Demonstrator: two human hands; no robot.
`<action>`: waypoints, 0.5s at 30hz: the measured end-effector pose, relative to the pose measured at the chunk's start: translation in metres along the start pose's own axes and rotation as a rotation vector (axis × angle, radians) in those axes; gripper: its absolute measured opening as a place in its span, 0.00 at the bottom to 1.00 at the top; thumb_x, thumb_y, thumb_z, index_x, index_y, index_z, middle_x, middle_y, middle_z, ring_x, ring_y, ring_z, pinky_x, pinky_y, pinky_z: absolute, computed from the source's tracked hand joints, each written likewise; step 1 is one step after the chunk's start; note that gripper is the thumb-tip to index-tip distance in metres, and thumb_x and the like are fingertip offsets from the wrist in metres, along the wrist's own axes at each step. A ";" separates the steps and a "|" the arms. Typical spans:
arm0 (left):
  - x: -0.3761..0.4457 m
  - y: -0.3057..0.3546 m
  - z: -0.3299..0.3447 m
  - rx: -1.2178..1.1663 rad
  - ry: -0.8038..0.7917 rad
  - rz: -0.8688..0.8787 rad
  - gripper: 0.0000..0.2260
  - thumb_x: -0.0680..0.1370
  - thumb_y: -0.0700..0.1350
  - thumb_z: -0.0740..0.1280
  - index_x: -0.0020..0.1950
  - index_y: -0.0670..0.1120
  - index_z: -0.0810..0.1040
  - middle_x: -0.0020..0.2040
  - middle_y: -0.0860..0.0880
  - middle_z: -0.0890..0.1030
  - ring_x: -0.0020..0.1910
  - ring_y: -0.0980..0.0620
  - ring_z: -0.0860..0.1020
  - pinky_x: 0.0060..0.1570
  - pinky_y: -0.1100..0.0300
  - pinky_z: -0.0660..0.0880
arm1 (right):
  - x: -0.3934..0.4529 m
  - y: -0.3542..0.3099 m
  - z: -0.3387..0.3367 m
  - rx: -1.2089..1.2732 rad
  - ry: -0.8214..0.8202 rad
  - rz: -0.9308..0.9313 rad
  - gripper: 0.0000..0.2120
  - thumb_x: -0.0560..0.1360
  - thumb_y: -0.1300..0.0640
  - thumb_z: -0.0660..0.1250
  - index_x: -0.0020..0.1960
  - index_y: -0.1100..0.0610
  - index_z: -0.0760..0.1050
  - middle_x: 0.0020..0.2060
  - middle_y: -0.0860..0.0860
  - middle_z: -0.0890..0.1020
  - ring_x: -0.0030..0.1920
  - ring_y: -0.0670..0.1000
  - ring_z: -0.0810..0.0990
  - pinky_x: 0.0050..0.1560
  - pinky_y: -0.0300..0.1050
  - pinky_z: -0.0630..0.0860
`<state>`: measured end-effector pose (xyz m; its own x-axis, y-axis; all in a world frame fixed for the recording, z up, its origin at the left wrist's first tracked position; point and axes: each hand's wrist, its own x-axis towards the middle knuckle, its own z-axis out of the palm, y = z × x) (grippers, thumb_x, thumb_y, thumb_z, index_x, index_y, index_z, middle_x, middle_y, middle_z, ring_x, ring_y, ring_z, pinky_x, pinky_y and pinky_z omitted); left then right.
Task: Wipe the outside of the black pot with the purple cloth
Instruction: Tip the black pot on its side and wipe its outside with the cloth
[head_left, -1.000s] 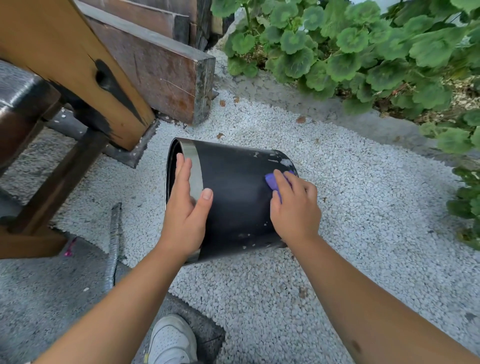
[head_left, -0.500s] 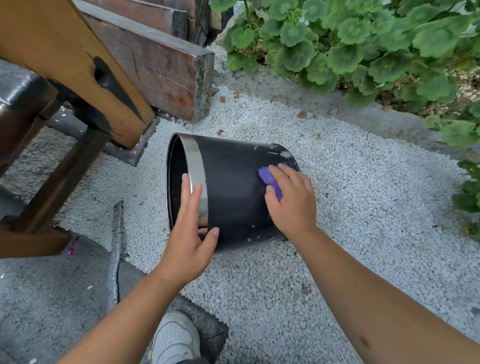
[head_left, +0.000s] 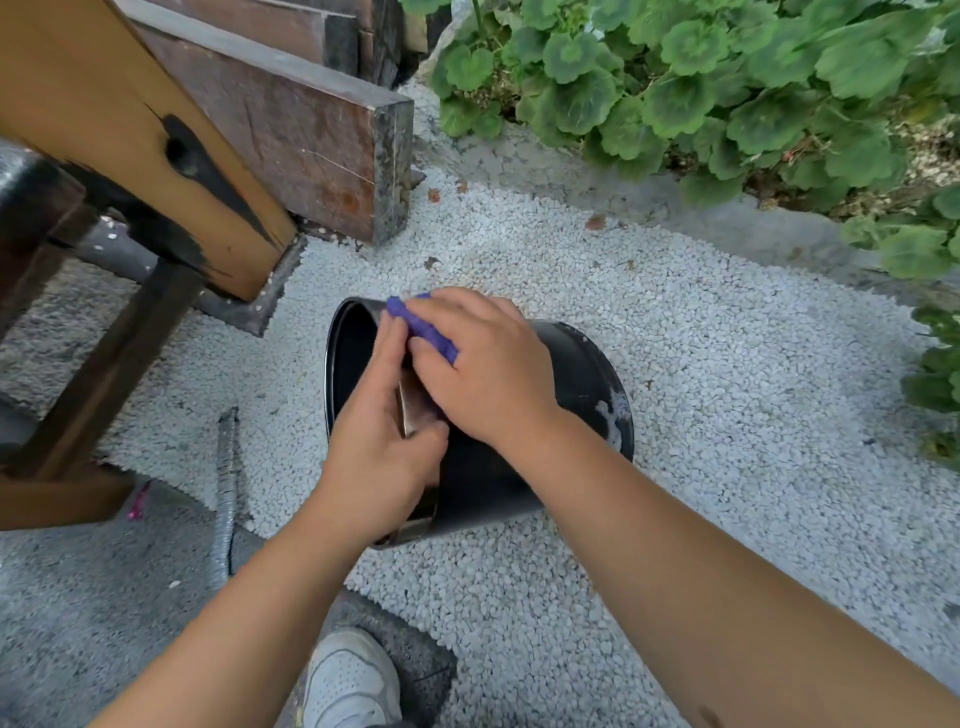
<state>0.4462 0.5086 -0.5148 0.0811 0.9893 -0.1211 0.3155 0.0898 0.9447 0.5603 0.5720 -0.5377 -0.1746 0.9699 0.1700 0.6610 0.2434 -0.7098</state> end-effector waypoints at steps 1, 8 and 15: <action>-0.006 -0.002 -0.002 0.119 -0.032 0.025 0.43 0.70 0.40 0.66 0.80 0.44 0.47 0.81 0.51 0.48 0.79 0.61 0.47 0.77 0.64 0.47 | 0.002 0.007 0.001 -0.033 -0.055 0.006 0.17 0.75 0.47 0.64 0.62 0.42 0.78 0.61 0.42 0.78 0.59 0.54 0.74 0.57 0.49 0.75; -0.013 -0.012 -0.003 0.507 0.102 0.075 0.40 0.74 0.64 0.57 0.81 0.47 0.50 0.80 0.55 0.45 0.80 0.53 0.38 0.75 0.61 0.40 | 0.003 0.070 0.000 -0.140 -0.144 0.196 0.19 0.74 0.46 0.57 0.61 0.42 0.77 0.60 0.43 0.78 0.57 0.56 0.75 0.55 0.47 0.73; -0.002 -0.009 0.009 0.533 0.181 0.051 0.37 0.75 0.65 0.55 0.79 0.43 0.60 0.79 0.51 0.60 0.77 0.61 0.46 0.72 0.58 0.50 | -0.010 0.128 -0.026 -0.170 -0.075 0.373 0.15 0.76 0.56 0.61 0.60 0.49 0.80 0.58 0.48 0.80 0.57 0.57 0.77 0.58 0.46 0.72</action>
<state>0.4523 0.5049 -0.5257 -0.0401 0.9990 0.0189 0.7533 0.0178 0.6574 0.6656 0.5937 -0.6128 0.0505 0.9899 -0.1322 0.7989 -0.1194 -0.5894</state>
